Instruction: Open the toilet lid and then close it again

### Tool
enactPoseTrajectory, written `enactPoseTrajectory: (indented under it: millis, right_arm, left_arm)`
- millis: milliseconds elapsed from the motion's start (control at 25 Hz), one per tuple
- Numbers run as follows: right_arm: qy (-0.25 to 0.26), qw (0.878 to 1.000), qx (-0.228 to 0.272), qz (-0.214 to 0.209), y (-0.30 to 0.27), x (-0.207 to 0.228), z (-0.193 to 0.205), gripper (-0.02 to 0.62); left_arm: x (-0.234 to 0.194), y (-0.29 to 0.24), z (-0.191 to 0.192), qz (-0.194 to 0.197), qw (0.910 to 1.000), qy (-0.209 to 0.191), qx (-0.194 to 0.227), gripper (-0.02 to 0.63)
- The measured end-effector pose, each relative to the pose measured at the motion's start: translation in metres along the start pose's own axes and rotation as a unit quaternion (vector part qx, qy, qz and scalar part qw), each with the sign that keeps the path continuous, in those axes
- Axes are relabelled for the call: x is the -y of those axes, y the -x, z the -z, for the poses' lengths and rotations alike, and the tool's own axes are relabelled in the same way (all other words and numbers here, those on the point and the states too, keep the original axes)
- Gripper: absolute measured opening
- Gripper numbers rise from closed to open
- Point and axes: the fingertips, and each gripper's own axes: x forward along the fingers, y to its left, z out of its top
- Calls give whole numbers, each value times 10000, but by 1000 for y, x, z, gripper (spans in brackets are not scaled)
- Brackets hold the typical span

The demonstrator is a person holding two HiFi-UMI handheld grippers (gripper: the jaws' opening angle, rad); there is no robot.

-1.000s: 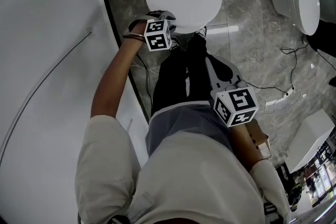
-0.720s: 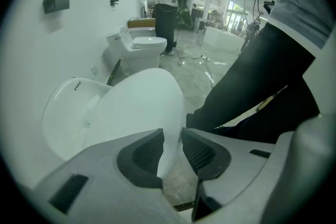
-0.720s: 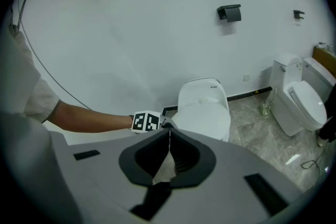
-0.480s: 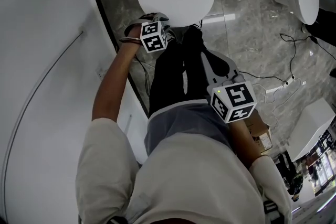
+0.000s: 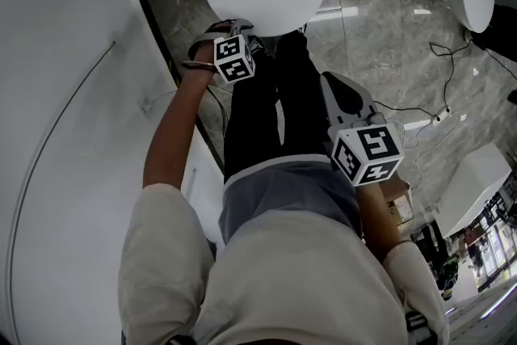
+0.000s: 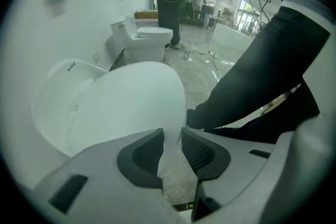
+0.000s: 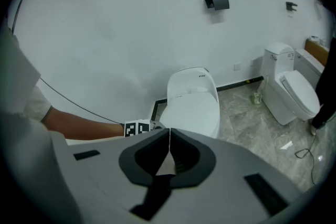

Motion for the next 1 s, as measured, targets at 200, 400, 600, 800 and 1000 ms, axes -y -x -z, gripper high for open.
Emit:
enactPoseTrajectory:
  millis: [200,400,600,800,1000]
  right_arm:
    - [-17,9998,-194,21,-11,4,13,11]
    - [-18,9993,-368,12,-18,10,27,11]
    - [-49,9985,-540,44,-23,19,43,11]
    - [-67,9977,-666,48,-30,21,57,11]
    - [-104,9971,-756,57,-36,25,69,11]
  left_arm:
    - [6,-19,10,217,9995,235,15,95]
    - [7,-46,20,308,9976,610,-84,68]
    - [4,-69,26,63,9949,1003,-92,37]
    - [4,-93,37,-360,9914,1226,-289,37]
    - [4,-116,49,-393,9865,1524,-456,31]
